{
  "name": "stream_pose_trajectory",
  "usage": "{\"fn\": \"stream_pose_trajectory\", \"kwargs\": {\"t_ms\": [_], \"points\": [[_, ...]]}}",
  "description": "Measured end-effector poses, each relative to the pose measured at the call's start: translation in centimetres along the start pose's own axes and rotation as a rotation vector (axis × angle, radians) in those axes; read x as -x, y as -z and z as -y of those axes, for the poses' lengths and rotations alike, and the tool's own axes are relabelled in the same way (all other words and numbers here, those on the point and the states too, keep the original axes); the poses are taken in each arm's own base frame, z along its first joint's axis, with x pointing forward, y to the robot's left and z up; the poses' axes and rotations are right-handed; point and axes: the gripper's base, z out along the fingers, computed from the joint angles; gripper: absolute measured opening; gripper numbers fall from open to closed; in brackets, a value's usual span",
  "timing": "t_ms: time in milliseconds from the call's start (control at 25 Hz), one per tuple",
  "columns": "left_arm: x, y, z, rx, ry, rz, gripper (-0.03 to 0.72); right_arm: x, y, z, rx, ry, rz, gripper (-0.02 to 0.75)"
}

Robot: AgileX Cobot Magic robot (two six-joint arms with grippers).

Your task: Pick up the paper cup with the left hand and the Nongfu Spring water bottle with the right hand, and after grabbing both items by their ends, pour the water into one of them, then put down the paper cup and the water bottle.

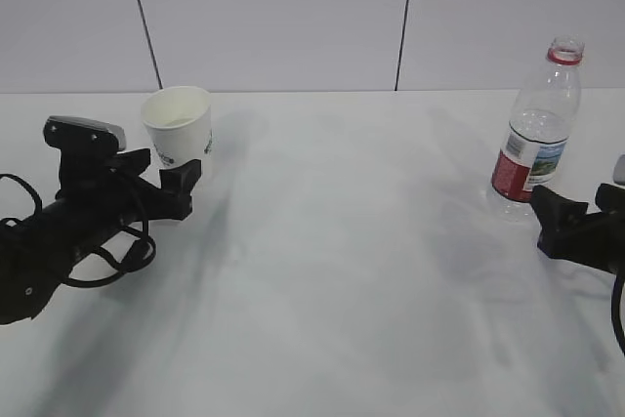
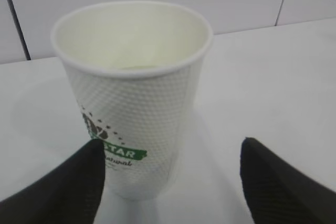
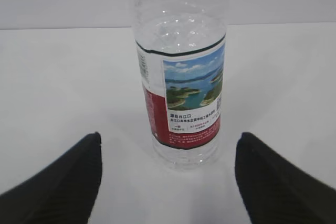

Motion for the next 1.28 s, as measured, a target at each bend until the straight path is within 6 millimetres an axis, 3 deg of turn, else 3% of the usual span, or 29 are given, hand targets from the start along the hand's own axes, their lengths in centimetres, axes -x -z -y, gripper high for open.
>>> {"fn": "stream_pose_trajectory", "kwargs": {"t_ms": [400, 880, 1280], "points": [[0.0, 1.8, 0.1, -0.002, 0.0, -0.029, 0.588, 0.3, -0.3, 0.1, -0.006, -0.004, 0.009, 0.592], [2.4, 2.6, 0.3, -0.005, -0.004, 0.036, 0.587, 0.9, -1.3, 0.0, -0.001, -0.043, -0.006, 0.592], [5.5, 3.3, 0.4, -0.006, -0.008, 0.13, 0.582, 4.4, -1.2, -0.2, 0.004, -0.047, 0.031, 0.592]]}}
